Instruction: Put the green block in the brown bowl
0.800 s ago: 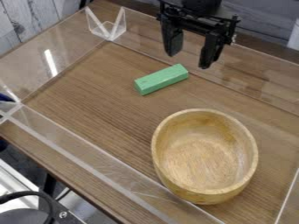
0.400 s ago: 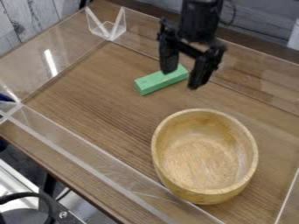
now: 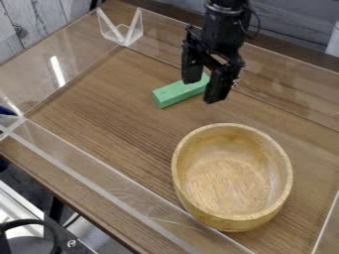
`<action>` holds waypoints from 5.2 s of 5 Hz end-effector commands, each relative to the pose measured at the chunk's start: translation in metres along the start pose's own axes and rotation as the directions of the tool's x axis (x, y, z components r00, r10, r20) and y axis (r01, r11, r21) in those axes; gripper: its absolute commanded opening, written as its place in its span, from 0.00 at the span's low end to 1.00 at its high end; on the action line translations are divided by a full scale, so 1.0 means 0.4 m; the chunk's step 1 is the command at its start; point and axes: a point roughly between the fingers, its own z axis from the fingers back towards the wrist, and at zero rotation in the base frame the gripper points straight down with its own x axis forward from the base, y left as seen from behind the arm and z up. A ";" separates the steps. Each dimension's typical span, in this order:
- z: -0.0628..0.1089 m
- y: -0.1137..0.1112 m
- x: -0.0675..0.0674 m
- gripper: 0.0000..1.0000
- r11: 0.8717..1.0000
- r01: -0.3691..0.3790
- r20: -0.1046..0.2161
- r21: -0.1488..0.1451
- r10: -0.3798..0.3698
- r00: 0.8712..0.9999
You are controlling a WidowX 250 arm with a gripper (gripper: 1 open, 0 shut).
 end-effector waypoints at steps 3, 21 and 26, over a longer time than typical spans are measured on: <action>-0.004 0.085 0.040 1.00 0.999 0.018 0.046 0.027 -0.020 0.999; 0.064 0.123 0.048 0.00 0.999 -0.050 0.189 0.017 0.046 0.981; 0.031 0.194 0.084 1.00 0.999 -0.034 0.208 0.010 0.031 0.978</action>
